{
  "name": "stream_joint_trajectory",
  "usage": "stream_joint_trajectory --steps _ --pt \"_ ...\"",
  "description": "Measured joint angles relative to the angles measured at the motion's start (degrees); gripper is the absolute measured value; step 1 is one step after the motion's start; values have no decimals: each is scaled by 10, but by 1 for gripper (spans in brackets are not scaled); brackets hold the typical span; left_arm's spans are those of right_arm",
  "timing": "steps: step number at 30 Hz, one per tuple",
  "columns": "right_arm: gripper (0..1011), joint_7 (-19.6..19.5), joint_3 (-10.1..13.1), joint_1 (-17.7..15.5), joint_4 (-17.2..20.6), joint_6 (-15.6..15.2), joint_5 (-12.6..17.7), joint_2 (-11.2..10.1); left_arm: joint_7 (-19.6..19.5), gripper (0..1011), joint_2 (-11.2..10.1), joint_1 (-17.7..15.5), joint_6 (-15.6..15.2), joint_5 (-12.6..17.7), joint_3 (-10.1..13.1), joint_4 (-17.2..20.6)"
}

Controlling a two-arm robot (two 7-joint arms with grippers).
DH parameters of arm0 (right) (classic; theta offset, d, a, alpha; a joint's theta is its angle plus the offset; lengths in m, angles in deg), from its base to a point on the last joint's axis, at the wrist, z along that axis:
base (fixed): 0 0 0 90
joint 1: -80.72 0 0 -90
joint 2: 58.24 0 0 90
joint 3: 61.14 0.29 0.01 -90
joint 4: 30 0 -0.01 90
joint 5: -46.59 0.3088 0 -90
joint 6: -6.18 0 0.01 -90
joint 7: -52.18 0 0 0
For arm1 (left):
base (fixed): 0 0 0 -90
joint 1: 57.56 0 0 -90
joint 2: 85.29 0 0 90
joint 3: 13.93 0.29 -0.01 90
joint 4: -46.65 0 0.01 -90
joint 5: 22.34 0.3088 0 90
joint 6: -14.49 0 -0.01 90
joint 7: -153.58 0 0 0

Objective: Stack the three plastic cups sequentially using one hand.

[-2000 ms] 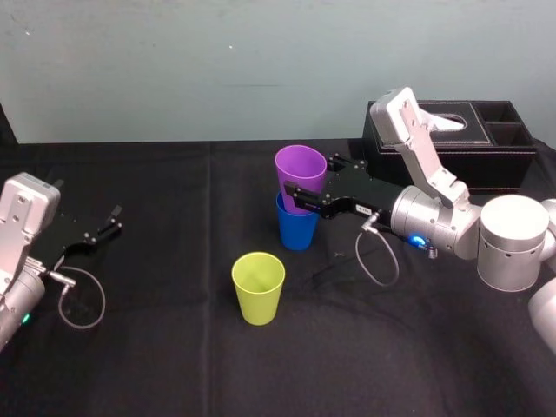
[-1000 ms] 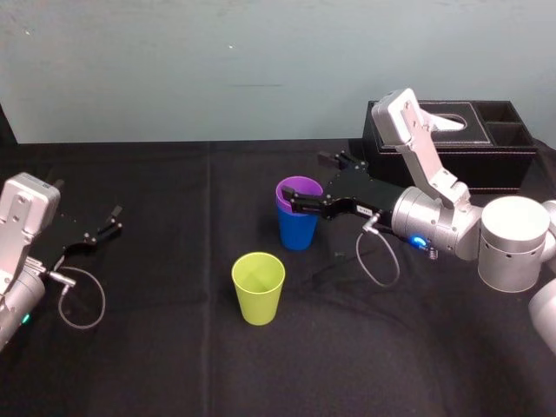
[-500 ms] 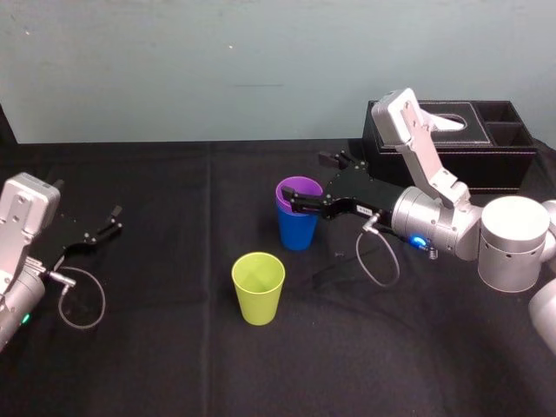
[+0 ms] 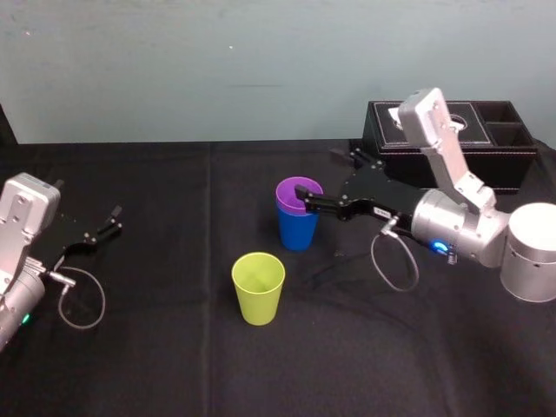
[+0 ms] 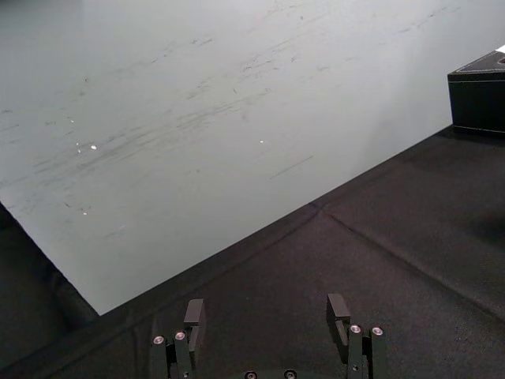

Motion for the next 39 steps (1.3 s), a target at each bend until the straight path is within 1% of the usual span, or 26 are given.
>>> stream_joint_trajectory --steps 2,3,7,11,12,15,25,39 --pt "1000 3 3 -7 10 0 4 -6 0 1010 0 0 0 0 0 0" --pt "1000 6 6 -14 19 1 9 -13 0 1010 0 0 0 0 0 0" --pt "1000 13 11 -34 41 5 19 -30 0 1010 0 0 0 0 0 0" --pt "1000 18 13 -58 62 10 29 -47 0 1010 0 0 0 0 0 0" --pt "1000 18 13 -58 62 10 29 -47 0 1010 0 0 0 0 0 0" --pt "1000 22 12 -76 76 17 33 -58 0 1010 0 0 0 0 0 0" --pt "1000 35 -3 -107 103 31 36 -77 0 1010 0 0 0 0 0 0" --pt "1000 49 -24 -130 112 46 31 -91 0 1010 0 0 0 0 0 0"
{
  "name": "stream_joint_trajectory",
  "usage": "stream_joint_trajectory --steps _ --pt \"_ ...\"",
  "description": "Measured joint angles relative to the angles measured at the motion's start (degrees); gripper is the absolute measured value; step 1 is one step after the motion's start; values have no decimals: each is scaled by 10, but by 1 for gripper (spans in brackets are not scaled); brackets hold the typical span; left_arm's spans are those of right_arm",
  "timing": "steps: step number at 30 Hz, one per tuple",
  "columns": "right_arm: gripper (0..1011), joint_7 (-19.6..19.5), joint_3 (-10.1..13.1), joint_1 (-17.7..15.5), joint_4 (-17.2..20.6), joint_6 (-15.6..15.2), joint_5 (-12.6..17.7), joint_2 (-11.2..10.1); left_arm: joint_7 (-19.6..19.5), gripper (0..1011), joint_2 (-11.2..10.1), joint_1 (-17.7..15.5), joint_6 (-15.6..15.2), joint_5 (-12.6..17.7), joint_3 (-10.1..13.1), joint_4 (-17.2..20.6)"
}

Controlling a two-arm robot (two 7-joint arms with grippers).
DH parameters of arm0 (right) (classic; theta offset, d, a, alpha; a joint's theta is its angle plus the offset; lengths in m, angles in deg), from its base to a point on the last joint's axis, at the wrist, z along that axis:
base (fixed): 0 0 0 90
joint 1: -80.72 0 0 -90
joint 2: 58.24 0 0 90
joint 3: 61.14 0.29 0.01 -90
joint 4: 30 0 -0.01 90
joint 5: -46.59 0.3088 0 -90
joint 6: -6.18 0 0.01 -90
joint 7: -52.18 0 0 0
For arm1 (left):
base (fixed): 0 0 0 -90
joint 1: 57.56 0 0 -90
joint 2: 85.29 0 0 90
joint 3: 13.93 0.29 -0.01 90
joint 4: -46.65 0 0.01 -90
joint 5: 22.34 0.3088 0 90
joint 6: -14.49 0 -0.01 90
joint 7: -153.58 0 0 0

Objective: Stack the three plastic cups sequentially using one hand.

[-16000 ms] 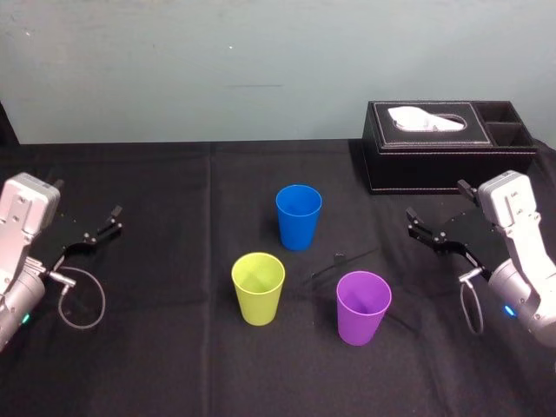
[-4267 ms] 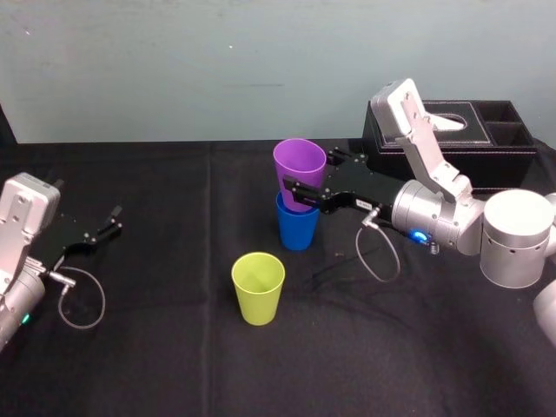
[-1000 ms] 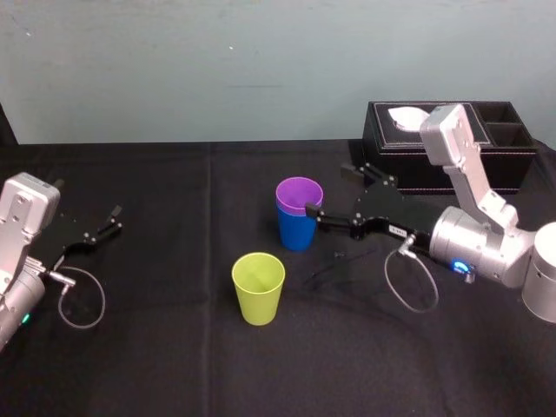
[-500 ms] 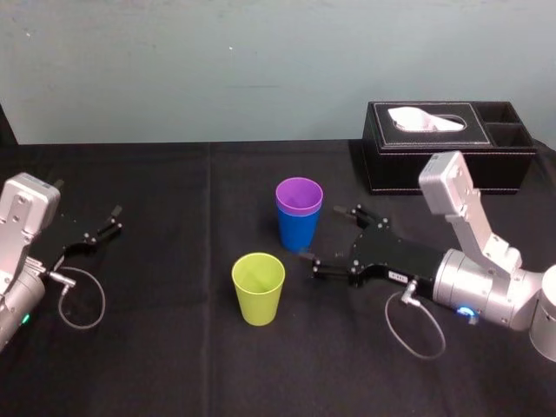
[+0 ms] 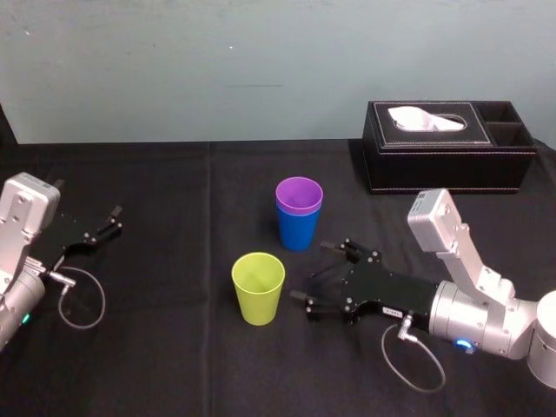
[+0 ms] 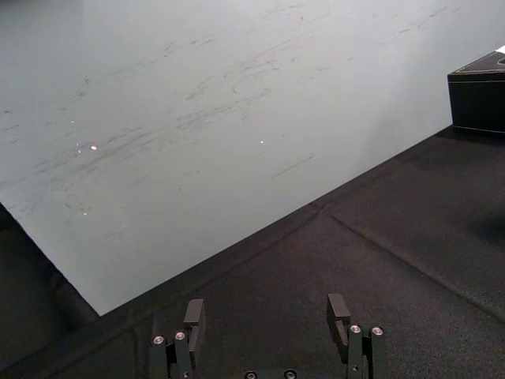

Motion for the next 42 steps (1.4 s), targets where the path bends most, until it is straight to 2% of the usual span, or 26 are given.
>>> stream_joint_trajectory --steps 11,42 --pt "1000 8 -13 -2 -12 5 -5 2 0 1010 0 0 0 0 0 0" --pt "1000 22 -43 29 -53 -6 -7 29 0 1010 0 0 0 0 0 0"
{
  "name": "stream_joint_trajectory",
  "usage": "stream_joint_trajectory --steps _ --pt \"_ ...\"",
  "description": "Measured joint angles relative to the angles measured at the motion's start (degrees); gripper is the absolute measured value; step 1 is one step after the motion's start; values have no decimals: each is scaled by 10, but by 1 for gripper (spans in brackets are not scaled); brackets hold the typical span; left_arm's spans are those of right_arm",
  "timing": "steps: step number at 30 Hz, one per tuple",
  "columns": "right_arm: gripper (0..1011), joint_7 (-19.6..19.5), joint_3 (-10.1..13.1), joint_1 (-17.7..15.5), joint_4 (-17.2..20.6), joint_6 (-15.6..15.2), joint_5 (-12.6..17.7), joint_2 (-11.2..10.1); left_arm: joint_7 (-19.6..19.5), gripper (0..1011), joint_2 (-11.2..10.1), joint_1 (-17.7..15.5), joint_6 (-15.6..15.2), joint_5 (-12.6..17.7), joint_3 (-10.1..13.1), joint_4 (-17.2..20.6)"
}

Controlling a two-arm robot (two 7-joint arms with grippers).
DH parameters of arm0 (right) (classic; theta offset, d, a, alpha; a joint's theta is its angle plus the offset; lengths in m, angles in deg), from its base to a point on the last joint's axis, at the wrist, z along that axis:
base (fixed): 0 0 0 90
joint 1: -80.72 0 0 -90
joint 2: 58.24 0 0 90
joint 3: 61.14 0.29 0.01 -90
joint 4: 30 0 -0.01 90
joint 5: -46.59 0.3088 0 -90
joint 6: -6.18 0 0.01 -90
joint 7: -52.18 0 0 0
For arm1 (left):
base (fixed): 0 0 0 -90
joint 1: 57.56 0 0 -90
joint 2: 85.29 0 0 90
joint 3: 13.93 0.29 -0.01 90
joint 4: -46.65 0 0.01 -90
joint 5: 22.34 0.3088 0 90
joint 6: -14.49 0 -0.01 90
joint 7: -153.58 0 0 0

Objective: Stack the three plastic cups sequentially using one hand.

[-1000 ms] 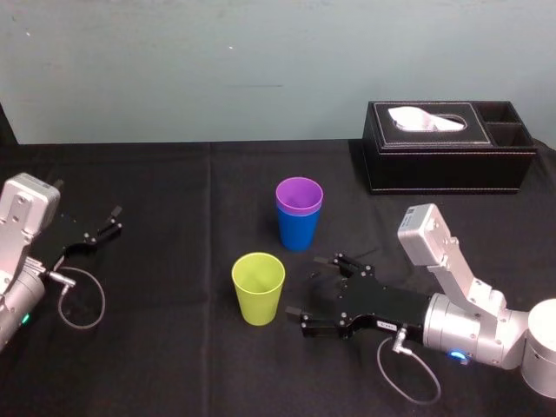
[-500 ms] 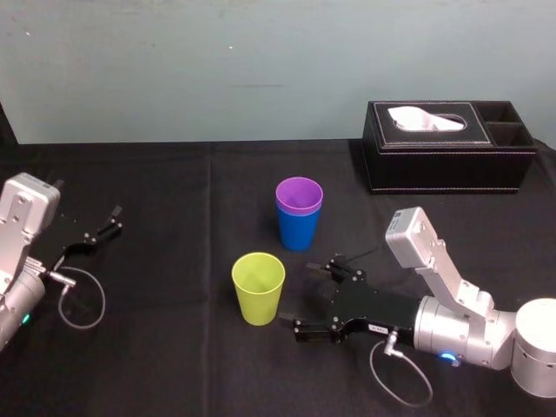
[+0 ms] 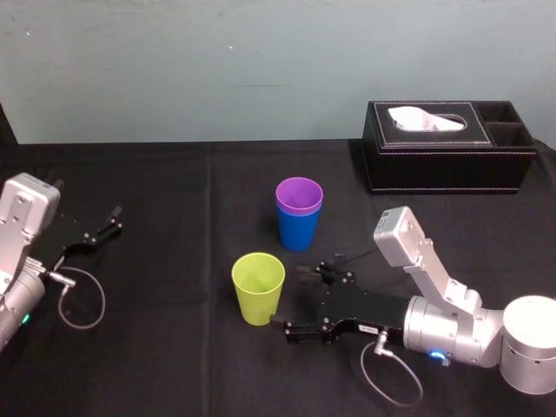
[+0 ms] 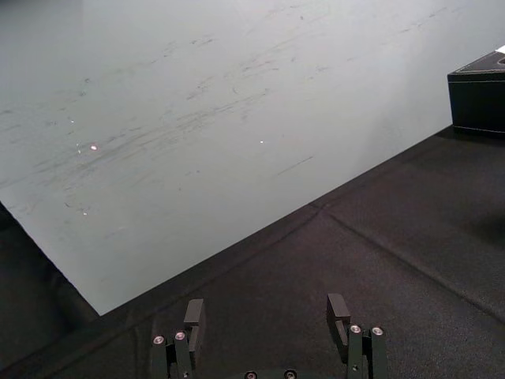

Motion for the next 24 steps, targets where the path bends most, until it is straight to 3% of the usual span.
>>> stream_joint_trajectory --steps 24 --pt "1000 4 -21 31 -33 -14 6 28 0 1010 0 0 0 0 0 0"
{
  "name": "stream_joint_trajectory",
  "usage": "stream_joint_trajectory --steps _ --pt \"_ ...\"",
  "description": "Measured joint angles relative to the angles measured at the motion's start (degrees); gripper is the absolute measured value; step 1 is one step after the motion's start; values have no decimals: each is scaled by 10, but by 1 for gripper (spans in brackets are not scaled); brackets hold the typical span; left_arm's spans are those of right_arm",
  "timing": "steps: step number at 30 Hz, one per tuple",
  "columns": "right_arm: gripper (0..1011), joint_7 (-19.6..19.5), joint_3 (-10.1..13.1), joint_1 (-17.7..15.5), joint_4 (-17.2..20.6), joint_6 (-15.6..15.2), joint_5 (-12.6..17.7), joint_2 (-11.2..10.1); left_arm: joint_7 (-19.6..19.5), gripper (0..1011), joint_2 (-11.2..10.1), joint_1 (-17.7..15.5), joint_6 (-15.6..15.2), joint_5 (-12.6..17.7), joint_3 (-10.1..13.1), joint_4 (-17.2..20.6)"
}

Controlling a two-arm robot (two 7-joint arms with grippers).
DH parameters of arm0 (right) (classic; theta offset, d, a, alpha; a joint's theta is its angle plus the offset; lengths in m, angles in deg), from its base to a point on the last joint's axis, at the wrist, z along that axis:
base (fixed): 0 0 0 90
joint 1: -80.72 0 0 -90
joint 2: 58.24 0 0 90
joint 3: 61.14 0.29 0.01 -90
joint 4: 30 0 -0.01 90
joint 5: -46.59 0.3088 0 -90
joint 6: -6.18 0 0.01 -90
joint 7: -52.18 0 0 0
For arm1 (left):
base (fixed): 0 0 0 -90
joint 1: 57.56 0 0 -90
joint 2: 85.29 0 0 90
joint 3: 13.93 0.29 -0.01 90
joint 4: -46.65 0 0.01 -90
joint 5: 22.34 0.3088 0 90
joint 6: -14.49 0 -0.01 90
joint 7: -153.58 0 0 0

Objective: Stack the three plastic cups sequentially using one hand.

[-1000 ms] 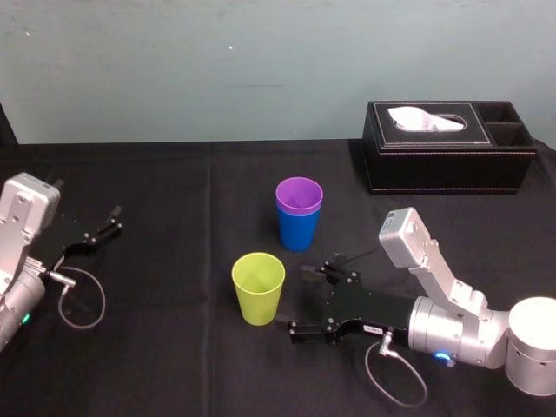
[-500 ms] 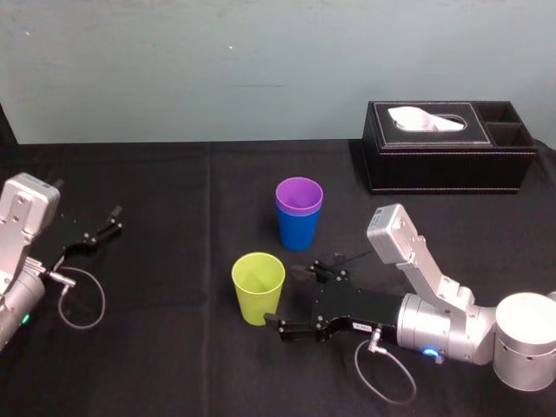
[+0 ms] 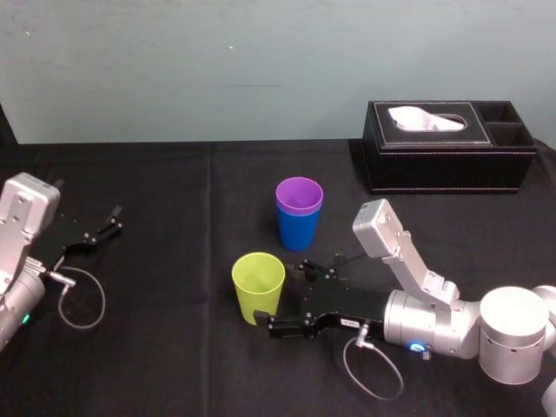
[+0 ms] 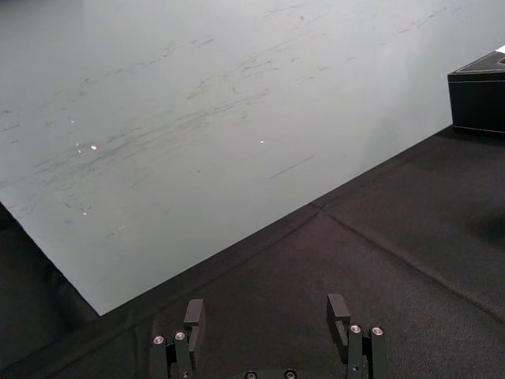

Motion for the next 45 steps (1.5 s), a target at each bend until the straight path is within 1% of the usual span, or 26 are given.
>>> stream_joint_trajectory --steps 13,30,41,45 --pt "1000 -3 -10 14 -14 -2 -8 14 0 1010 0 0 0 0 0 0" --pt "1000 -14 -19 28 -37 5 -30 33 0 1010 0 0 0 0 0 0" --pt "1000 -14 -20 30 -40 7 -32 36 0 1010 0 0 0 0 0 0" --pt "947 -14 -19 29 -39 7 -32 35 0 1010 0 0 0 0 0 0"
